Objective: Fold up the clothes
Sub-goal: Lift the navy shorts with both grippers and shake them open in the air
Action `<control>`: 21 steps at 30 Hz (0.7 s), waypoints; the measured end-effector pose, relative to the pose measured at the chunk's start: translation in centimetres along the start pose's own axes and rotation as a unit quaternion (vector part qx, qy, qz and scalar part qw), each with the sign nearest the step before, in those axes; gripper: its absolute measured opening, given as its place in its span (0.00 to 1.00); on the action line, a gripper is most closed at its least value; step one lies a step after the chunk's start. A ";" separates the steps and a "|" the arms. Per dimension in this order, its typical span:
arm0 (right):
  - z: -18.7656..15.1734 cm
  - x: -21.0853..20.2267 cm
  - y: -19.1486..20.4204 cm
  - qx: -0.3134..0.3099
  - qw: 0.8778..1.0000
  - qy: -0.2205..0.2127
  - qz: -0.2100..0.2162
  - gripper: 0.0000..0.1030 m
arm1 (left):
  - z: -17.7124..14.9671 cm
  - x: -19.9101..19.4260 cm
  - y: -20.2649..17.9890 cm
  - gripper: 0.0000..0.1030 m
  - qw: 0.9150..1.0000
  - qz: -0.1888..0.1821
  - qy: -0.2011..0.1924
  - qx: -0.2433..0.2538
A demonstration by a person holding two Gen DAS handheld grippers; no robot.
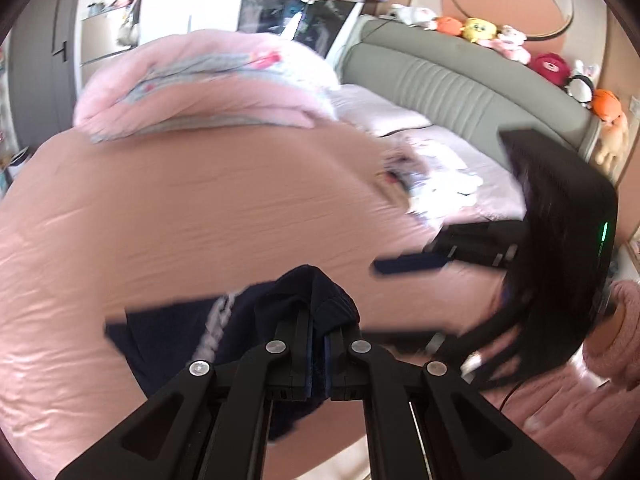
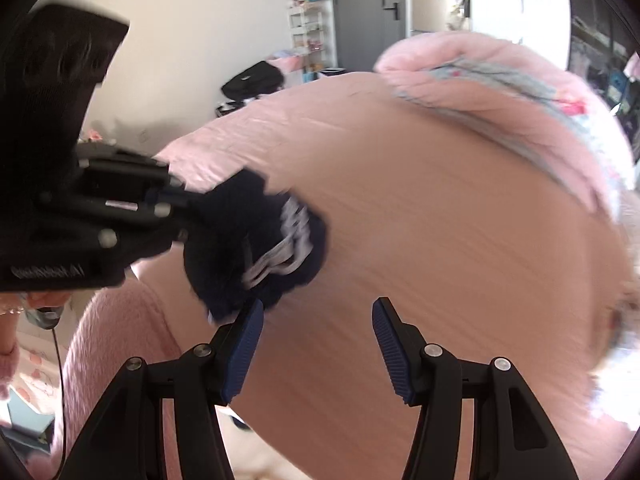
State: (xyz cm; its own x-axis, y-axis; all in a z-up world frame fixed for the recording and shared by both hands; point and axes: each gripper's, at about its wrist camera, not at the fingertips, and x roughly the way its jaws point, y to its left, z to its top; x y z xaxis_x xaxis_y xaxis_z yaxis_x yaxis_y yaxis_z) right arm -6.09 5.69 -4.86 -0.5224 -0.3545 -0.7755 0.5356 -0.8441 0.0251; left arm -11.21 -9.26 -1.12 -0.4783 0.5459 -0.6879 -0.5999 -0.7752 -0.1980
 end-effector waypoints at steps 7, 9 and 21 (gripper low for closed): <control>-0.4 -11.5 -7.3 -0.145 0.978 0.066 -0.131 0.71 | -0.3 1.2 -8.6 0.02 0.999 -0.029 -0.016 0.006; -1.4 -11.2 -6.7 -0.108 0.989 0.028 -0.101 0.71 | -0.1 2.3 -10.0 0.02 0.999 -0.032 -0.009 0.007; -6.7 -4.7 -4.2 0.072 0.996 -0.045 -0.026 0.71 | -2.3 2.8 -13.6 0.02 0.998 -0.046 0.030 0.032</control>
State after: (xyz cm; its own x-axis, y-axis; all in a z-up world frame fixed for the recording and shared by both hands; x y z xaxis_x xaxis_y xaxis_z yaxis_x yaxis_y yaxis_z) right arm -1.44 13.61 -5.52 -0.6075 -0.3377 -0.7190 0.4092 -0.9089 0.0811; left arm -2.92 2.11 -1.98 -0.3814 0.5929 -0.7092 -0.6802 -0.6995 -0.2190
